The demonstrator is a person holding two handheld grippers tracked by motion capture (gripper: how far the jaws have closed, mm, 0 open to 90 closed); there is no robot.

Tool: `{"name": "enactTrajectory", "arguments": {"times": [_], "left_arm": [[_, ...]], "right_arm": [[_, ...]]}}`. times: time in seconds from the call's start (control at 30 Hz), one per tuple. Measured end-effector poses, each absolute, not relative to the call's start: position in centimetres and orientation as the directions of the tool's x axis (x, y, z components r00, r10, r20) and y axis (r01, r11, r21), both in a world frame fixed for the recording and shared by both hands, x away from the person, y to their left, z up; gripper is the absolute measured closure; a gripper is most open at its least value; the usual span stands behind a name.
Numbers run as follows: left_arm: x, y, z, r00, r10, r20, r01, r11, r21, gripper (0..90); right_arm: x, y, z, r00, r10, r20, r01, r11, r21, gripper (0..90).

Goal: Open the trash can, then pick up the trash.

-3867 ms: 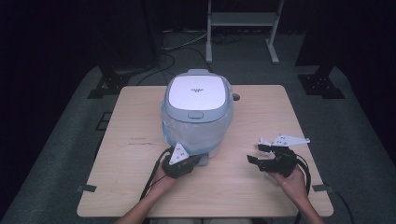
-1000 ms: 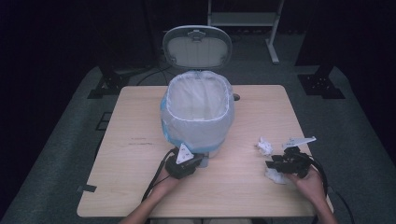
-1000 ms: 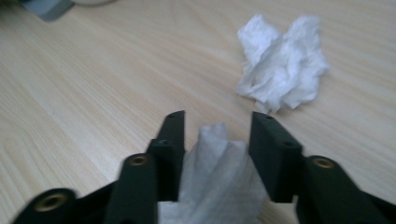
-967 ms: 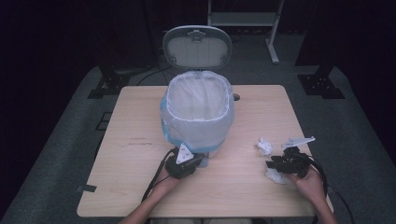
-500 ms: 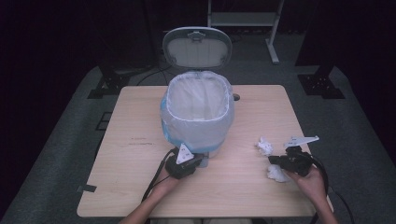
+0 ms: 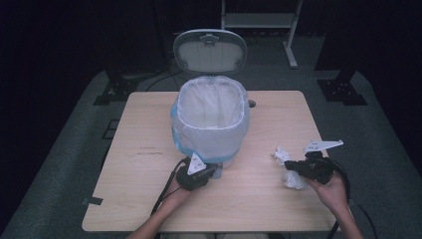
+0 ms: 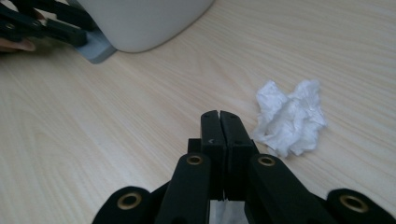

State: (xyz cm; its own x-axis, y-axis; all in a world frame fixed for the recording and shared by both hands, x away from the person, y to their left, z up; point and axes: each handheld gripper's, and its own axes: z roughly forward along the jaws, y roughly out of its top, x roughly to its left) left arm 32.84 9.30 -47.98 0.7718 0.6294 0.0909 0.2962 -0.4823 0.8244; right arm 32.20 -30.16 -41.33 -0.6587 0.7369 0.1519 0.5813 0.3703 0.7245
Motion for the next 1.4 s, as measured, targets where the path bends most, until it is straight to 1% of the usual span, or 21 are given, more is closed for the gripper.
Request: {"name": "enactTrajectory", "arguments": {"times": [0.5,0.83,1.03,1.17,1.4], "left_arm": [[32.9,9.4,-48.0,0.772,0.630,0.081,0.304,-0.478,0.824,68.6],[32.9,9.4,-48.0,0.773,0.630,0.075,0.307,-0.475,0.825,68.6],[32.9,9.4,-48.0,0.772,0.630,0.079,0.305,-0.477,0.824,68.5],[32.9,9.4,-48.0,0.773,0.630,0.077,0.304,-0.474,0.826,68.6],[32.9,9.4,-48.0,0.772,0.631,0.075,0.306,-0.472,0.827,68.6]], "right_arm": [[31.7,-28.9,-36.5,-0.730,0.666,0.154,0.496,0.361,0.790,88.9],[31.9,-27.6,-33.6,-0.754,0.644,0.130,0.461,0.378,0.803,88.9],[32.0,-27.0,-32.5,-0.768,0.627,0.130,0.447,0.379,0.810,88.9],[31.9,-26.5,-31.7,-0.779,0.617,0.112,0.427,0.390,0.816,88.9],[32.0,-25.8,-31.3,-0.791,0.603,0.104,0.413,0.401,0.818,88.9]]}}
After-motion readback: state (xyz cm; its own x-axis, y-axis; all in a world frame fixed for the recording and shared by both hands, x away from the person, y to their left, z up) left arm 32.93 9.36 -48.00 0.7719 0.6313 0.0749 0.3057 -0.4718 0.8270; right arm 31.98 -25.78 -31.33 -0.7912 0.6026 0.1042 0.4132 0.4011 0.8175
